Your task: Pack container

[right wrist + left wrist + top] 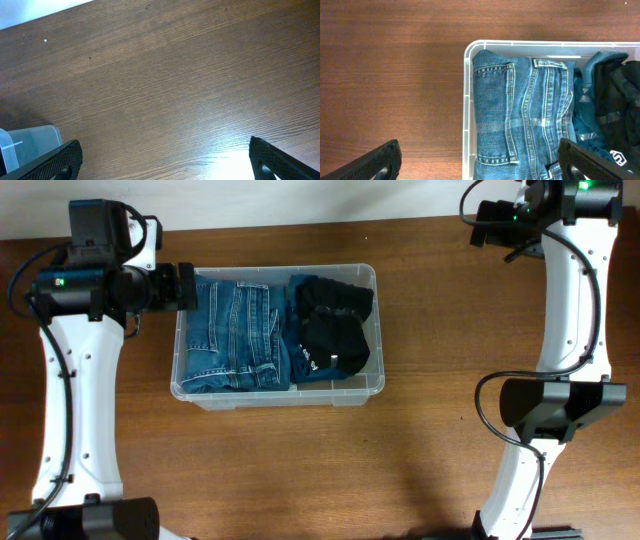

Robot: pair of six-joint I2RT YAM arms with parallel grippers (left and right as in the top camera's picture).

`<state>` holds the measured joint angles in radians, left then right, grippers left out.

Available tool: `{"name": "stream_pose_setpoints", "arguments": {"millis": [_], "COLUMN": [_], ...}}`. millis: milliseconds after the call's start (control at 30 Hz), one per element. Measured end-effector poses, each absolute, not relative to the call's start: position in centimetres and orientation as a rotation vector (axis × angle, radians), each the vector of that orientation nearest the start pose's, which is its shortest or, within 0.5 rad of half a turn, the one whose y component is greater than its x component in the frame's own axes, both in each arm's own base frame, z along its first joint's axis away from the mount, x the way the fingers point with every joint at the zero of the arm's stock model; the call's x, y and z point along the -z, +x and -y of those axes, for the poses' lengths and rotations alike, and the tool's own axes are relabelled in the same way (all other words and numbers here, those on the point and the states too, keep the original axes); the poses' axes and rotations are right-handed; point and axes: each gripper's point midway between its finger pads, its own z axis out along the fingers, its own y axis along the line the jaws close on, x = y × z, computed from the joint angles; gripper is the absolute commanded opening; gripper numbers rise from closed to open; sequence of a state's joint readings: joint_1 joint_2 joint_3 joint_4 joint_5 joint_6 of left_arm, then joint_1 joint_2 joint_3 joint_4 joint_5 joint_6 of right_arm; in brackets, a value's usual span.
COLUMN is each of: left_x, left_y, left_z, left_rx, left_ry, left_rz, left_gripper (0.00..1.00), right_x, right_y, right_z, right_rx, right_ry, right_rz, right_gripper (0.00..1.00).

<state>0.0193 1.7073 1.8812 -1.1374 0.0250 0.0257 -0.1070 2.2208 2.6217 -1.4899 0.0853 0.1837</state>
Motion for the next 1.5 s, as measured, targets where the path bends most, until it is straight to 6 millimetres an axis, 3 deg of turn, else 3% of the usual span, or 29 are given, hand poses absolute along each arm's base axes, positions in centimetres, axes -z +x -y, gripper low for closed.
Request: {"name": "stream_pose_setpoints", "arguments": {"millis": [67,133,300,433,567,700,800,833,1000,1033,1167,1500], "left_x": [-28.0,-29.9,-38.2,-43.2,-45.3,-47.1,-46.8,-45.8,-39.8,-37.6,-32.1,-26.6], "left_y": [42.5,41.6,36.6,31.3,29.2,28.7,28.6,28.6,28.7,28.6,27.6,24.2], "left_z": [-0.4,-0.4,-0.3,-0.6,-0.8,-1.2,-1.2,-1.2,-1.1,-1.1,-1.0,-0.9], "left_rx": [0.013,0.011,0.004,-0.027,-0.045,-0.064,-0.066,-0.065,-0.062,-0.061,-0.058,-0.056], "left_ry": [0.018,0.019,0.021,0.007,-0.004,-0.02,-0.024,-0.025,-0.022,-0.021,-0.019,-0.017], "left_rz": [-2.52,-2.474,-2.25,-2.101,-2.003,-1.749,-1.599,-1.556,-1.51,-1.519,-1.511,-1.401], "left_gripper": [0.99,0.99,0.99,0.99,0.99,0.99,0.99,0.99,0.99,0.99,0.99,0.99], "right_x": [-25.7,-25.7,-25.7,-25.7,-25.7,-25.7,-25.7,-25.7,-25.7,-25.7,-25.7,-25.7], "right_y": [49.1,49.1,49.1,49.1,49.1,49.1,49.1,49.1,49.1,49.1,49.1,49.1], "right_z": [6.7,6.7,6.7,6.7,6.7,6.7,6.7,6.7,6.7,6.7,6.7,6.7], "right_rx": [0.088,0.088,0.088,0.088,0.088,0.088,0.087,0.088,0.088,0.089,0.088,0.088], "right_ry": [0.412,0.413,0.413,0.412,0.412,0.412,0.411,0.412,0.413,0.412,0.413,0.413], "right_rz": [-2.624,-2.625,-2.626,-2.625,-2.626,-2.626,-2.627,-2.626,-2.627,-2.626,-2.625,-2.625], "right_gripper": [0.98,0.98,0.98,0.98,0.98,0.98,0.98,0.98,0.98,0.98,0.98,0.98]}}
